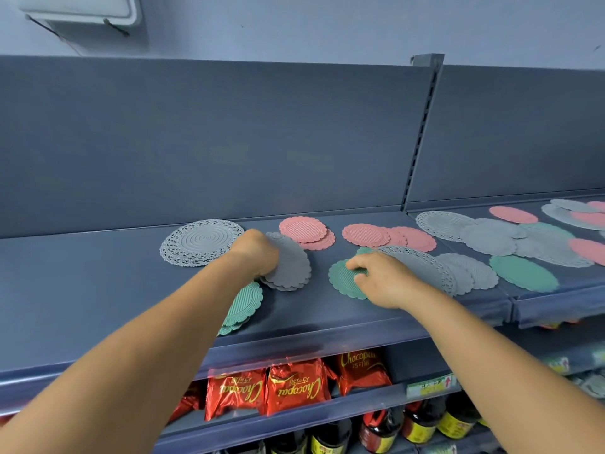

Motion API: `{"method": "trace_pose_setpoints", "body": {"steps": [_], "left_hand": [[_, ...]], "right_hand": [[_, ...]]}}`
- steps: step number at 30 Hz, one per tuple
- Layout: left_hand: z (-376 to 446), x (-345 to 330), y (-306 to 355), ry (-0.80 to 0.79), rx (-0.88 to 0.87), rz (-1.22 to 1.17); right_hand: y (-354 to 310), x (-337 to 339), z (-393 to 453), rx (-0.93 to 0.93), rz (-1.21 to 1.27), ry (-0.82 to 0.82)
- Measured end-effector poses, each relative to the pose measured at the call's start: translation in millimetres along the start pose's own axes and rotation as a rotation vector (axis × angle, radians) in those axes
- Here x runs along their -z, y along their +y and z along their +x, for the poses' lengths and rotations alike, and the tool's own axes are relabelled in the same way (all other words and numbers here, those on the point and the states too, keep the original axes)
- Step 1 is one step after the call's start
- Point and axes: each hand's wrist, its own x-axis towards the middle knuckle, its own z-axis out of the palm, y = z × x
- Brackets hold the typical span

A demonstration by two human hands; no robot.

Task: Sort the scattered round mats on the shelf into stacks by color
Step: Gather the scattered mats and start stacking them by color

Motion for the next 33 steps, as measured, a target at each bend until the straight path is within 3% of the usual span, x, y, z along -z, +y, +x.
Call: {"method": "trace_pose_setpoints", "body": {"steps": [13,20,26,33], "left_hand": [[1.4,-31.7,6.5,0.115,-0.202,0.361],[-33.7,-84.8,84.9,-0.082,-0.437,0.228],[-39.3,-116.9,119.7,-0.025,-0.261,0.286],[-36.5,-125.2,134.9,0.018,-0.068,0.218]], "right_hand": [[36.2,16.2,-13.2,0.052,-0.018,0.022],[81.6,49.2,-10.6,-0.122,-0.118,-0.042],[106.7,62.6,-3.6,-0.143,-0.146,-0.053],[127.2,68.1,18.3,-0.141,0.039,0.024]]}}
